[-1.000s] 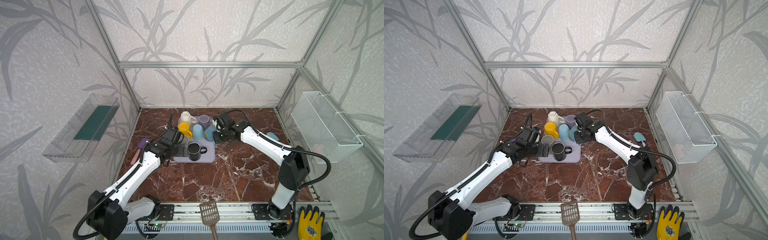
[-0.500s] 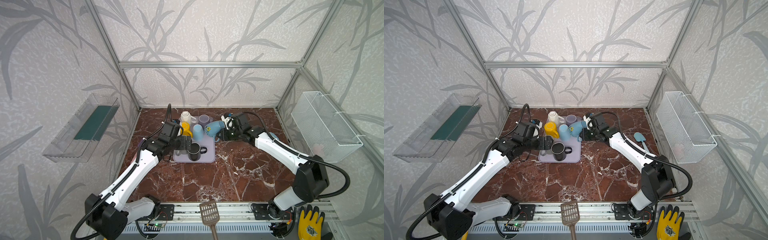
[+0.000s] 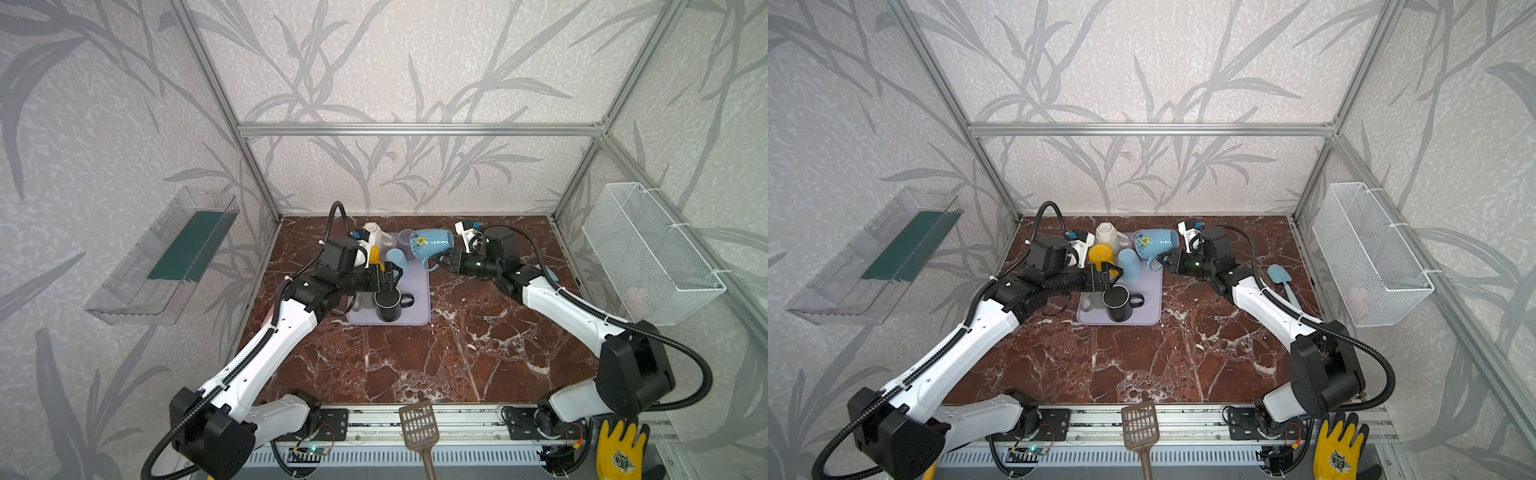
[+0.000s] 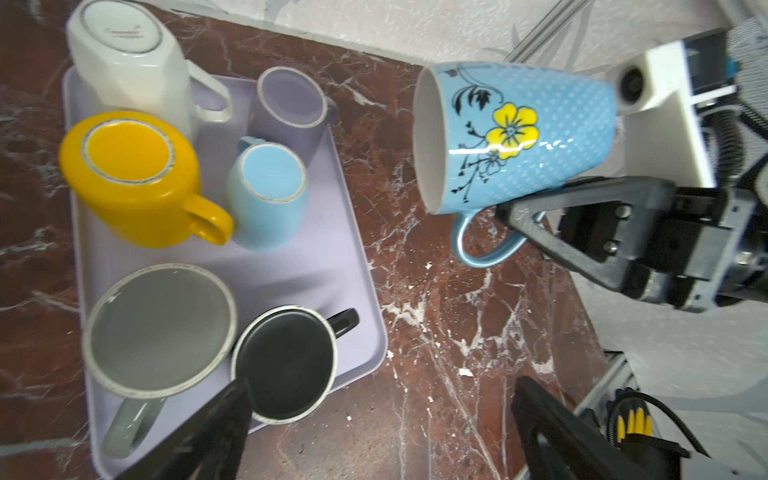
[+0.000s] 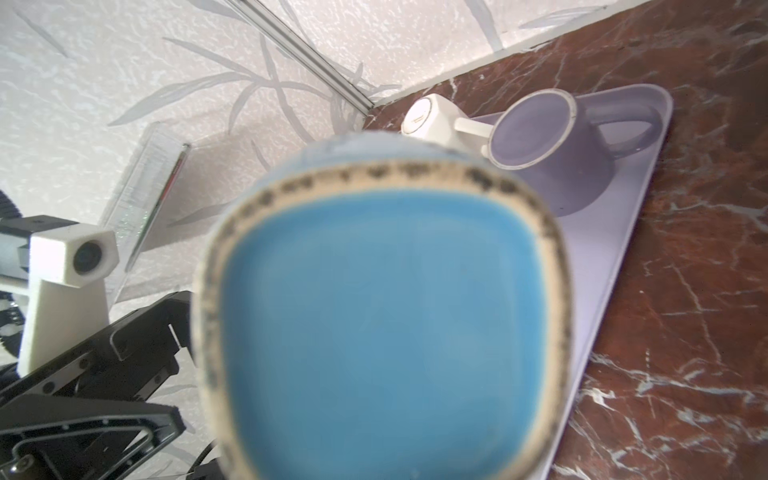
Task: Turn the mug right side up
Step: 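Raise the mug toward the left gripper while the left gripper rises to meet it, then grasp the blue flowered mug's handle side with the left gripper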
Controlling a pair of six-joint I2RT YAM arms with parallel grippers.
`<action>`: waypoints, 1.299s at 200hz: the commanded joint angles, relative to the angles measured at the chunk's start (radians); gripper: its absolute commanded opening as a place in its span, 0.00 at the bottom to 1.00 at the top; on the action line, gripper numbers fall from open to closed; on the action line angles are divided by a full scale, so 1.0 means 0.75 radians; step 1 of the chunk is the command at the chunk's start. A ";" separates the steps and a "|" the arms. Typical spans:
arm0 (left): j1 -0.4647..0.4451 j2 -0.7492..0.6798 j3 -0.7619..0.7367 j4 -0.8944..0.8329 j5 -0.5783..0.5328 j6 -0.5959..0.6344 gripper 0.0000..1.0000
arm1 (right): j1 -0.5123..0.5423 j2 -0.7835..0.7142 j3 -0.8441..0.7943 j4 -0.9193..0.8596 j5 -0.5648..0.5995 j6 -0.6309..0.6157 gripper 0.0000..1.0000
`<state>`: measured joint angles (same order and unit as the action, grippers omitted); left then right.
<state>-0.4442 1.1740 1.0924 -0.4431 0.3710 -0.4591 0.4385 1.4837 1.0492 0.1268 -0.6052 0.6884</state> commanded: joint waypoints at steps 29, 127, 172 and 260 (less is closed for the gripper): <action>-0.003 -0.057 -0.063 0.275 0.261 -0.089 0.99 | -0.008 -0.075 -0.045 0.471 -0.166 0.198 0.00; 0.009 -0.024 -0.088 0.570 0.451 -0.209 0.95 | -0.008 -0.058 -0.098 0.956 -0.293 0.449 0.00; 0.022 0.005 -0.082 0.657 0.495 -0.241 0.90 | -0.006 -0.032 -0.108 1.091 -0.324 0.527 0.00; 0.063 0.032 -0.110 0.928 0.593 -0.383 0.73 | 0.030 0.047 -0.111 1.324 -0.343 0.657 0.00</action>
<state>-0.4034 1.1942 1.0199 0.1627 0.7761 -0.7090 0.4480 1.5204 0.9565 0.9825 -0.8482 1.1679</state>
